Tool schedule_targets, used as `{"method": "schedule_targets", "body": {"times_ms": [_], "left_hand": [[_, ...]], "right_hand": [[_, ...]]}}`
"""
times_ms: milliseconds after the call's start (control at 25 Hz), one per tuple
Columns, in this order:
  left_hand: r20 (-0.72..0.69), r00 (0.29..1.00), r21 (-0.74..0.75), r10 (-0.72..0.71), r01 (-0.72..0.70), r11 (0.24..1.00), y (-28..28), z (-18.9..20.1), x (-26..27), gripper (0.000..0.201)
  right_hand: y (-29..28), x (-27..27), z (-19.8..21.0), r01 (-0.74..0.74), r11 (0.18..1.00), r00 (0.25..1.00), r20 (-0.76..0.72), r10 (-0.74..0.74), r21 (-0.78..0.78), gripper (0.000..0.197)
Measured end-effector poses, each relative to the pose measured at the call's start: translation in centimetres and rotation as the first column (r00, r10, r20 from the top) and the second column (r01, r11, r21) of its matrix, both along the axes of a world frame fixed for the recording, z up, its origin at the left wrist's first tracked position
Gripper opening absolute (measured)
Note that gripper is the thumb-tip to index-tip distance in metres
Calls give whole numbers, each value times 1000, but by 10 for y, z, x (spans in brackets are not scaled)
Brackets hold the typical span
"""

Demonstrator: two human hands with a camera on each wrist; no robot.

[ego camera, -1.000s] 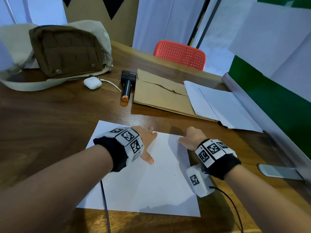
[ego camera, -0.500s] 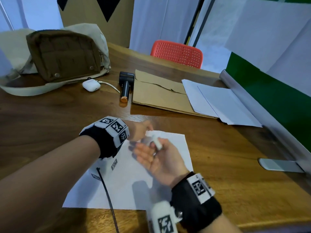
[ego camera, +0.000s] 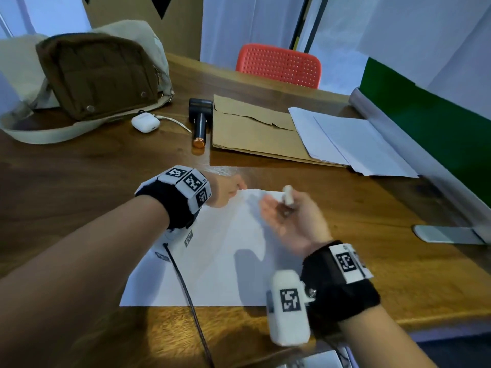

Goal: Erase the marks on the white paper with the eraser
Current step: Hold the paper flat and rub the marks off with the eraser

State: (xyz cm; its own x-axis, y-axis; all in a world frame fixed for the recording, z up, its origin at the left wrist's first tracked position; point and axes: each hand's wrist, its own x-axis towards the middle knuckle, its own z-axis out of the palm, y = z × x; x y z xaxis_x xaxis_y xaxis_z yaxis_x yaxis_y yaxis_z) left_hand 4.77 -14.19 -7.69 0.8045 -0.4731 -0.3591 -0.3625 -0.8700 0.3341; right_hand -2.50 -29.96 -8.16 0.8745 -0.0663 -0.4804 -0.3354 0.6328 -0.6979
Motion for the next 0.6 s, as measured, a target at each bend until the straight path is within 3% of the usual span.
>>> {"method": "schedule_targets", "body": {"times_ms": [80, 160, 240, 280, 320, 360, 400, 440, 520, 560, 600], "left_hand": [[-37, 999, -3, 0, 0, 1000, 2, 0, 1, 52], [-121, 993, -8, 1, -2, 1000, 2, -2, 2, 60], [-203, 979, 10, -17, 19, 1000, 2, -4, 3, 68], [-212, 977, 25, -33, 39, 999, 2, -3, 4, 69], [-215, 975, 41, -46, 56, 998, 2, -4, 5, 69], [-211, 976, 61, -49, 63, 996, 1, -3, 4, 68], [-210, 976, 75, -52, 69, 995, 1, -4, 6, 67], [-214, 976, 76, -49, 66, 995, 1, -4, 6, 67], [-203, 979, 26, -3, 9, 1000, 2, -1, 5, 65], [-156, 988, 2, 5, -4, 1000, 2, 1, 3, 61], [-112, 994, -5, 11, -12, 1000, 2, 3, 1, 57]], "right_hand": [[29, -2, -8, -327, 945, 943, -58, 327, 2, 46], [41, 4, -21, -346, 937, 932, -130, 338, -43, 32], [24, 15, -25, -18, 994, 991, -131, 4, -104, 24], [10, 21, -24, 199, 964, 973, -83, -216, -176, 21], [-5, 24, -21, 368, 881, 918, -37, -396, -297, 22], [-15, 27, -18, 453, 804, 871, -2, -491, -386, 25], [-16, 28, -17, 478, 794, 863, 30, -505, -374, 26], [-10, 27, -13, 432, 858, 895, 15, -446, -276, 22], [19, 23, -10, 167, 983, 984, -57, -171, -71, 17], [31, 22, -11, -6, 999, 995, -96, 2, -46, 19], [38, 23, -12, -88, 994, 987, -140, 79, -61, 20]]}}
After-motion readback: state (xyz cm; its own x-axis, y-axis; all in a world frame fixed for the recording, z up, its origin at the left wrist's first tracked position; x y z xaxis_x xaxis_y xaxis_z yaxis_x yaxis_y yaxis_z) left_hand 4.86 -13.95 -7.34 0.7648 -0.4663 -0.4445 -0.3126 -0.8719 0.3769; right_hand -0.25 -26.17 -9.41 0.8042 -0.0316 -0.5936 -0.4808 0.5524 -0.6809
